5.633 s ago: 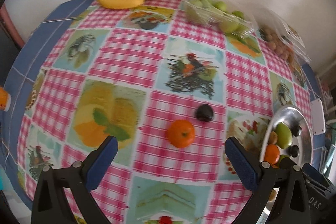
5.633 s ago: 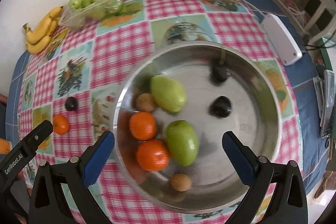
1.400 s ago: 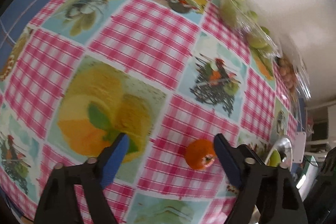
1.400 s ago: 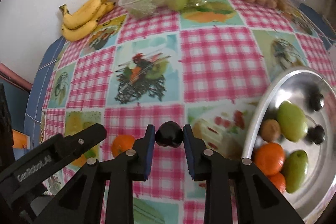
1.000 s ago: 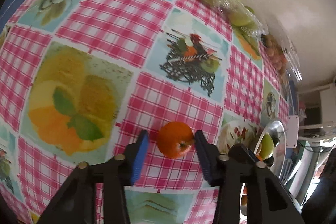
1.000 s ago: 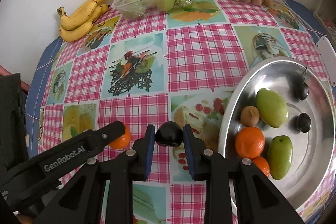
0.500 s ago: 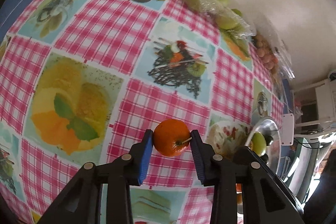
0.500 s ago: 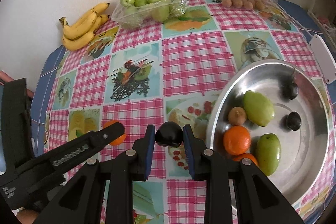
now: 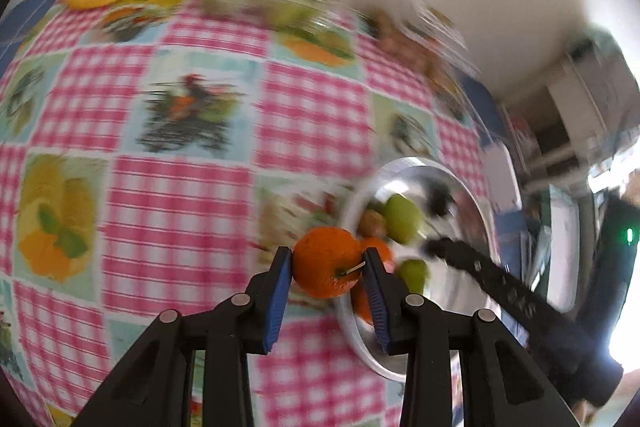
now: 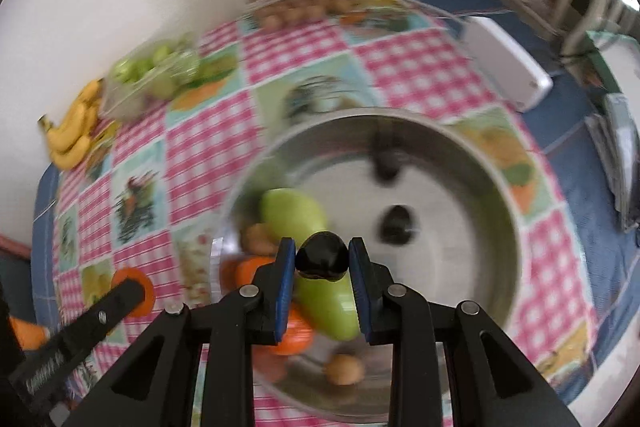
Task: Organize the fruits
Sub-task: 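Carry the plum with the right tool while the left tool carries the orange over the bowl, then open the right tool to drop the plum while the left tool drops the orange into the bowl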
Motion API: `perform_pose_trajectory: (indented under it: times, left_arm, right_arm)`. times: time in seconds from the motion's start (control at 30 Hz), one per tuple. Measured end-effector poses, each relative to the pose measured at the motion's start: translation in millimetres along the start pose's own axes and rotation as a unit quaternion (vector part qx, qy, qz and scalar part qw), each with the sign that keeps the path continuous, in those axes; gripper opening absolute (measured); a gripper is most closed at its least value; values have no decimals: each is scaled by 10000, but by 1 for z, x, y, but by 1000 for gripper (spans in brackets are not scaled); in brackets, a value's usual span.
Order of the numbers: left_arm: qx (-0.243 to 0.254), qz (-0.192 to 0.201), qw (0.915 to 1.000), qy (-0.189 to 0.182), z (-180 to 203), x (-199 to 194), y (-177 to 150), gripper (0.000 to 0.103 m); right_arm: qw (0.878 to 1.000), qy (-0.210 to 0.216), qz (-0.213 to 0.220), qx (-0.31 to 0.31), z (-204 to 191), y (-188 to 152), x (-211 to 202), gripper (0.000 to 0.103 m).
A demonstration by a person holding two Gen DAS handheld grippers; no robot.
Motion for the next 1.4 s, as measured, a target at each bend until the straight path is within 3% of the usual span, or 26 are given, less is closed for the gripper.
perform_pose_trajectory:
  times: [0.23,0.47,0.8,1.07,1.2,1.4]
  left_arm:
    - [821,-213,9964,-21,66,17,-30,38]
    - [1197,-387,9919,150,92,31,-49,38]
    - [1273,-614,9896,265,96,49,-59,39]
    - [1252,-679,9894,290,92,47,-60,41]
    - [1186,-648,9905,244,85,38,-60,47]
    - [1054,-506,9929,236,71,23,-54,47]
  right_arm:
    - [9994,-155,22,299,40,2,-18,28]
    - [9993,-156,-124,301,52,-5,-20,29]
    - [9975,-65,-612,346,57,-19,4,29]
    - [9969,-86,-706,323,54,-23,8,29]
    - [9971,-102,-676,327,52,-22,5,46]
    - [9979,-133,-565,285,49,-17,-5,46]
Point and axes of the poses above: each gripper's, at about its wrist camera, not at the fingertips, and x roughly the way its jaws point, z to its right, y to its top, the point moved 3 cm from there along x, roughly the way its jaws point, and after that the axes turned 11 degrees about y, right-handed, at the moved point
